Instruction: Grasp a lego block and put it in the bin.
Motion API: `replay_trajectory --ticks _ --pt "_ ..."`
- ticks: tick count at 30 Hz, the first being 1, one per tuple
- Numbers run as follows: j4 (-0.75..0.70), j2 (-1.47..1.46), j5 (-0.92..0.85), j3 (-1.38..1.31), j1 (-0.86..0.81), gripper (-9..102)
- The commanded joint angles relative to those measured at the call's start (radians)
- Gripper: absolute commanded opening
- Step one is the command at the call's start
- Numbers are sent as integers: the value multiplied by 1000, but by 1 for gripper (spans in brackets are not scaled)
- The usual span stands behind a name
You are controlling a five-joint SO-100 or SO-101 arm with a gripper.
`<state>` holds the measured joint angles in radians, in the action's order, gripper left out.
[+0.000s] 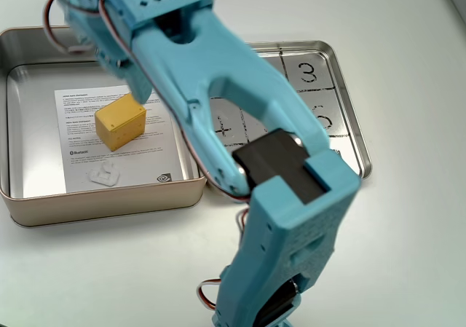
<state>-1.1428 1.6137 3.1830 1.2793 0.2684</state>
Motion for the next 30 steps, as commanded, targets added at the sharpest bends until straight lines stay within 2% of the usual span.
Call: replay_trajectory --ticks 1,4,8,14,23,30 --pt "-18 67 163 -147 -83 38" --pt "-23 34 147 -244 -172 28" --pt "-15 -38 117 -298 -281 1" --pt "63 -175 74 -299 -367 0" --pt "-38 -265 38 -224 -367 0" --pt "-32 -209 17 -29 -356 0"
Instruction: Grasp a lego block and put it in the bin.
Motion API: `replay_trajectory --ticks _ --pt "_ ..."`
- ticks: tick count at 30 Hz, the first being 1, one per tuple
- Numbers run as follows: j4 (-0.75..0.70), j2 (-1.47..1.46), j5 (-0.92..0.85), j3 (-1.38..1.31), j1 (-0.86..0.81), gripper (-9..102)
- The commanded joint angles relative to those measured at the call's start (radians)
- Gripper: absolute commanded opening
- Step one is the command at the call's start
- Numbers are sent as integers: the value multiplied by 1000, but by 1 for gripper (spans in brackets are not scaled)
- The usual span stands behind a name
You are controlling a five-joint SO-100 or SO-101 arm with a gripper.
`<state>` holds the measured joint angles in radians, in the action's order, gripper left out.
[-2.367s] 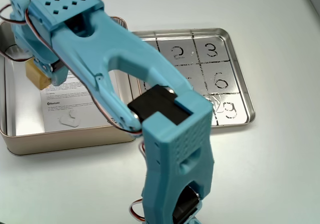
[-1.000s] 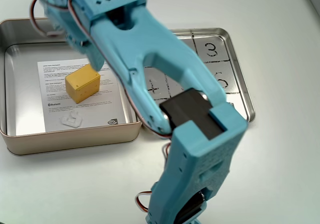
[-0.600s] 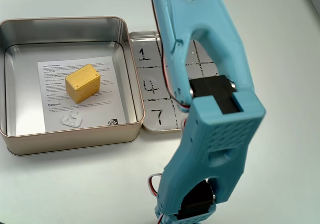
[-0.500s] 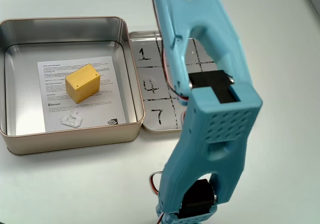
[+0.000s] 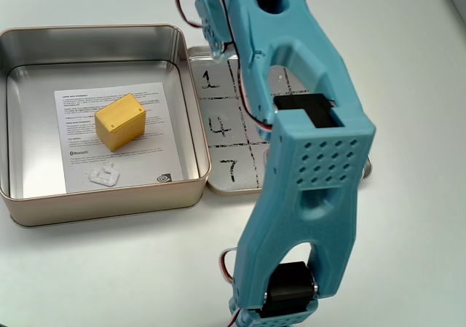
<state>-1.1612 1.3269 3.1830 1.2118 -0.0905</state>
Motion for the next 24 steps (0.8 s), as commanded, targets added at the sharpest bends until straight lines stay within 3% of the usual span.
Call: replay_trajectory --ticks 1,24 --pt "-14 89 12 57 5 0" --pt "12 127 -9 112 48 0"
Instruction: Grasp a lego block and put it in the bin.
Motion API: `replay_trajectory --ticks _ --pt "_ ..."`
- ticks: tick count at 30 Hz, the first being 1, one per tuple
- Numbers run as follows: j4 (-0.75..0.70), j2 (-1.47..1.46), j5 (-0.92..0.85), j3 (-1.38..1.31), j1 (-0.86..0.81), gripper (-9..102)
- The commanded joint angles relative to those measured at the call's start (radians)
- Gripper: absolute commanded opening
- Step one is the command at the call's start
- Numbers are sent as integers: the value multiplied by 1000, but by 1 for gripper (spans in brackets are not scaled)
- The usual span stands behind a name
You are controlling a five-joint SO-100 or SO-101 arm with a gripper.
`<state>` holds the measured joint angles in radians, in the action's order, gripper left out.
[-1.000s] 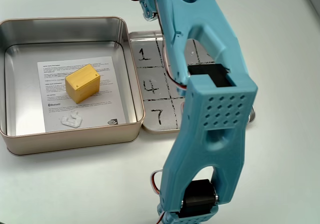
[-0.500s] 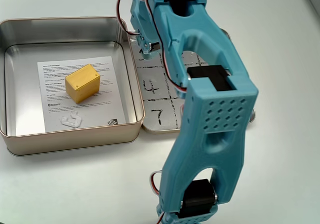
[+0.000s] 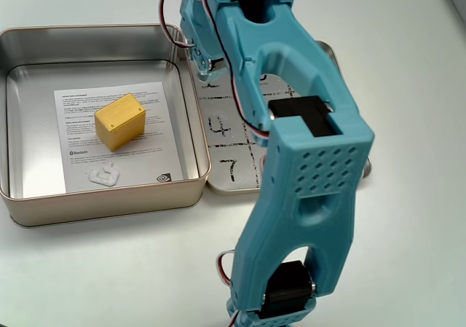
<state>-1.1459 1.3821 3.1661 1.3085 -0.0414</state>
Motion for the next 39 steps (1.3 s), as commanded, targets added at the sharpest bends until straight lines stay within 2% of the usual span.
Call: replay_trajectory --ticks 1,17,39 --pt "0 74 8 15 -5 0" --pt "14 202 0 2 -57 0" --pt "54 170 20 -106 -107 0"
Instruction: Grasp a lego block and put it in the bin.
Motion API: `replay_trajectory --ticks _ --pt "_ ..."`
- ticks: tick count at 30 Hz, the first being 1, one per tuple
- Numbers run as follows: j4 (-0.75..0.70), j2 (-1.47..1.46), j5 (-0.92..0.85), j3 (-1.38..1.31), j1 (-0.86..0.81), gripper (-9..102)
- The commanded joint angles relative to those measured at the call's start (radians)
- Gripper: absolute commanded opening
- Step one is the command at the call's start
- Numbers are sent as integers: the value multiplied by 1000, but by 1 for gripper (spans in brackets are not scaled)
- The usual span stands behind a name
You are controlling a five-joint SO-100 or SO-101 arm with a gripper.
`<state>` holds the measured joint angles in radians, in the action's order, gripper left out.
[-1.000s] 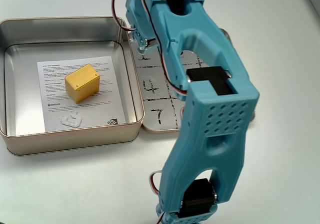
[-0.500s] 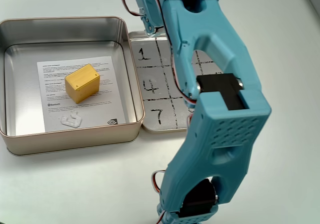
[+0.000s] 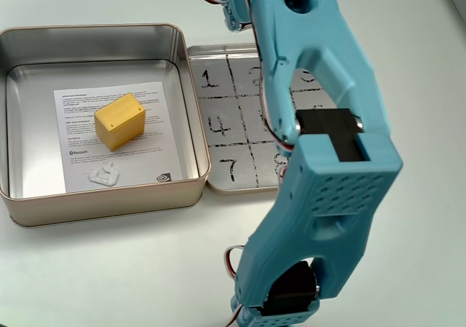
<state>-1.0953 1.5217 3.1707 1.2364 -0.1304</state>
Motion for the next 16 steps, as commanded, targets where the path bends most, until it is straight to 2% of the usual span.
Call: replay_trajectory --ticks 1,16 --pt "3 28 18 -34 -17 0" --pt "3 34 23 -34 -2 0"
